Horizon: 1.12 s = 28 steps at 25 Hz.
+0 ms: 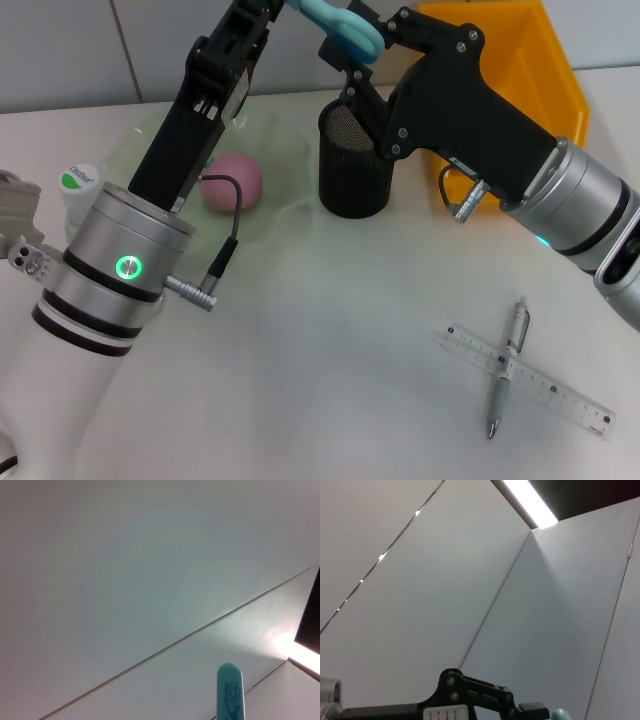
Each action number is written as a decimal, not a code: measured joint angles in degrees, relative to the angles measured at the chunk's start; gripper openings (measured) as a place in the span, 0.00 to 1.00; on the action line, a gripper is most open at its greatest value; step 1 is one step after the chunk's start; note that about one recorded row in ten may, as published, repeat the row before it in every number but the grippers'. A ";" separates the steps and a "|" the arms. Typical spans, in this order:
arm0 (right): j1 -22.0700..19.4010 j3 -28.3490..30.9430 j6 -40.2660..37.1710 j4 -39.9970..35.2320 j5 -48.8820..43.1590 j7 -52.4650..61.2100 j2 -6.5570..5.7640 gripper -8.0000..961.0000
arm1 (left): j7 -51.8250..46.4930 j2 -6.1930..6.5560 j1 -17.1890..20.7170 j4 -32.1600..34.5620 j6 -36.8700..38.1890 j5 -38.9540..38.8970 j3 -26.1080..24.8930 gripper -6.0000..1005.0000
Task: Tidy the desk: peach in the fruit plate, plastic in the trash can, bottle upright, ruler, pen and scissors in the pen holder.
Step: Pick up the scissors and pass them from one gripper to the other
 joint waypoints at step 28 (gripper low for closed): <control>-0.32 -0.37 -0.49 -0.09 -0.22 0.00 -0.01 0.10 | 2.10 0.03 0.25 0.19 0.38 0.08 0.52 0.38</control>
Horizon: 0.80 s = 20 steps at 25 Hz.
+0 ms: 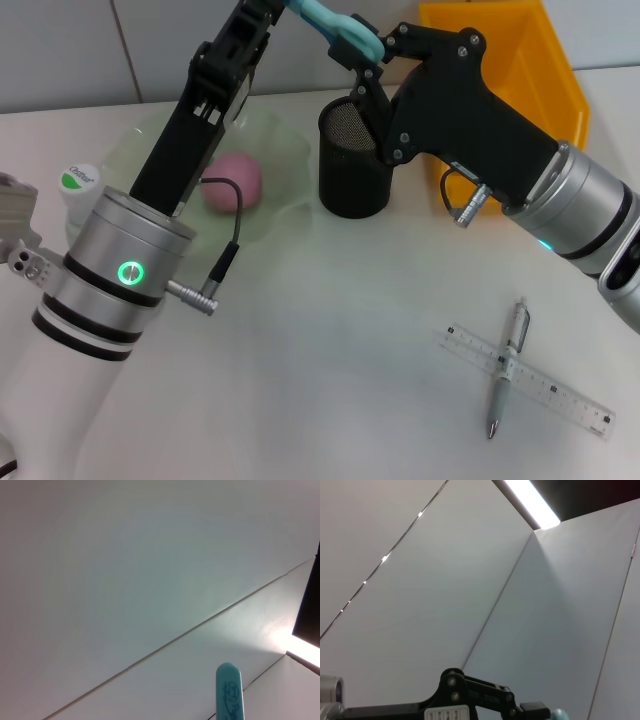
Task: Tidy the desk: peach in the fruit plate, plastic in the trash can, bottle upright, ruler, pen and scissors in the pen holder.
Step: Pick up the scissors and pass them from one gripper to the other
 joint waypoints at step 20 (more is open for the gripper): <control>-0.40 0.38 -0.42 -0.09 -0.10 0.00 0.01 0.09 | 0.80 -0.03 0.53 0.08 -0.14 0.19 0.04 0.53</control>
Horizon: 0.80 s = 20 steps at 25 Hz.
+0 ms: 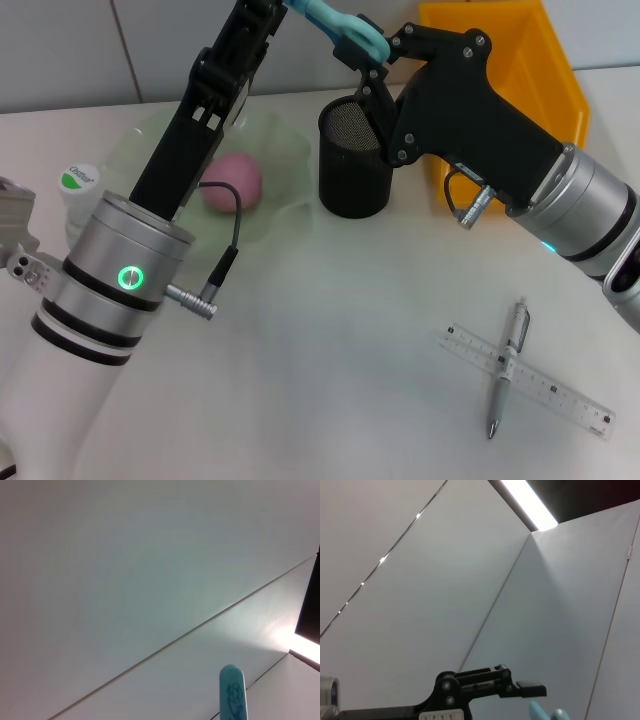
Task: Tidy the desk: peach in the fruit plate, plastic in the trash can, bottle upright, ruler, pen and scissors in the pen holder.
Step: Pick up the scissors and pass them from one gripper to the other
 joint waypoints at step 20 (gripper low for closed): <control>-0.75 0.00 -0.78 -0.10 0.02 0.01 -0.09 0.09 | -0.62 0.00 -0.09 0.09 -0.24 -0.08 0.05 0.81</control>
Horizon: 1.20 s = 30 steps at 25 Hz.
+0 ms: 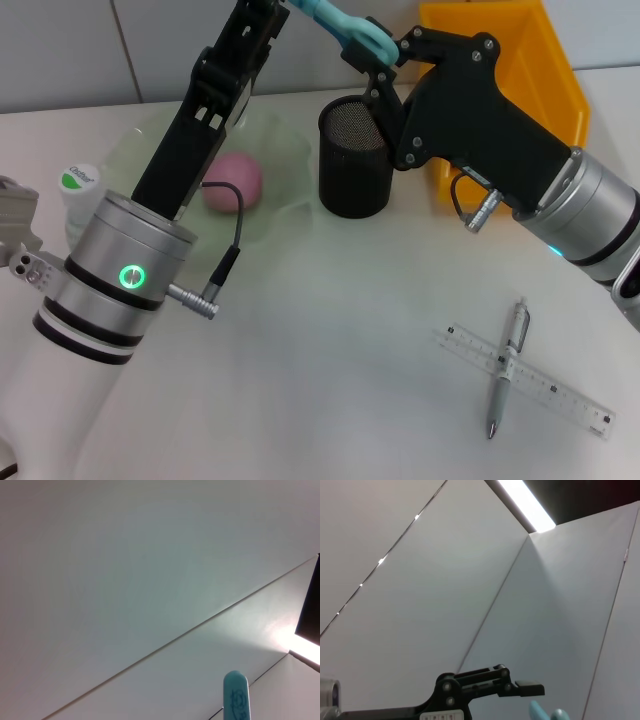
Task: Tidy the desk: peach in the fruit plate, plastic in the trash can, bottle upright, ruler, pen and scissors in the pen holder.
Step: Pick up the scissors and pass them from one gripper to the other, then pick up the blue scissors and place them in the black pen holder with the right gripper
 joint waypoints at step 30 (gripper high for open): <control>-8.18 2.11 -2.14 -22.63 6.18 58.08 -4.03 0.09 | -5.53 5.69 -0.11 -4.72 7.82 65.53 -37.83 0.81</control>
